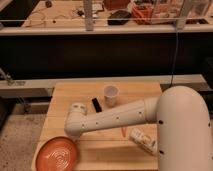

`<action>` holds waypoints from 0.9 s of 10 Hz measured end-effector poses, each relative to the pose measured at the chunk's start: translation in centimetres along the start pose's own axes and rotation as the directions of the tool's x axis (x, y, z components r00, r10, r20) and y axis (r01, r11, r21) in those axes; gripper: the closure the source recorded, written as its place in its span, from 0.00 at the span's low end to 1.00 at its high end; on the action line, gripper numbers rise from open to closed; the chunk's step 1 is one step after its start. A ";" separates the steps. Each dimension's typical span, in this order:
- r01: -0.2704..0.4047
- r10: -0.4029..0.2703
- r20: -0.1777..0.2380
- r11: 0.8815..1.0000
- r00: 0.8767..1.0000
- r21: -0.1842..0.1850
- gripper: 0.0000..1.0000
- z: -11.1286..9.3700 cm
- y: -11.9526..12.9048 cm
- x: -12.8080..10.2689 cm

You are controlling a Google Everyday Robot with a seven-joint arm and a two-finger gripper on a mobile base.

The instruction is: Push the ceramic bowl across the table

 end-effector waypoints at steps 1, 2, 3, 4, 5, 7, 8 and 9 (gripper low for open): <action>0.010 -0.010 0.008 1.000 1.000 -0.004 1.00 0.1 0.0 -0.3; 0.019 -0.019 0.016 1.000 1.000 -0.006 1.00 0.2 -0.1 -0.5; 0.026 -0.026 0.027 1.000 0.999 -0.009 1.00 0.4 -0.1 -0.7; 0.034 -0.033 0.037 0.999 0.999 -0.012 1.00 0.5 -0.1 -0.9; 0.040 -0.039 0.043 0.999 0.998 -0.013 1.00 0.6 -0.1 -1.1; 0.049 -0.048 0.052 0.999 0.997 -0.016 1.00 0.7 -0.2 -1.4; 0.055 -0.054 0.055 0.998 0.997 -0.018 1.00 0.8 -0.2 -1.5; 0.057 -0.056 0.057 0.998 0.997 -0.018 1.00 0.8 -0.2 -1.6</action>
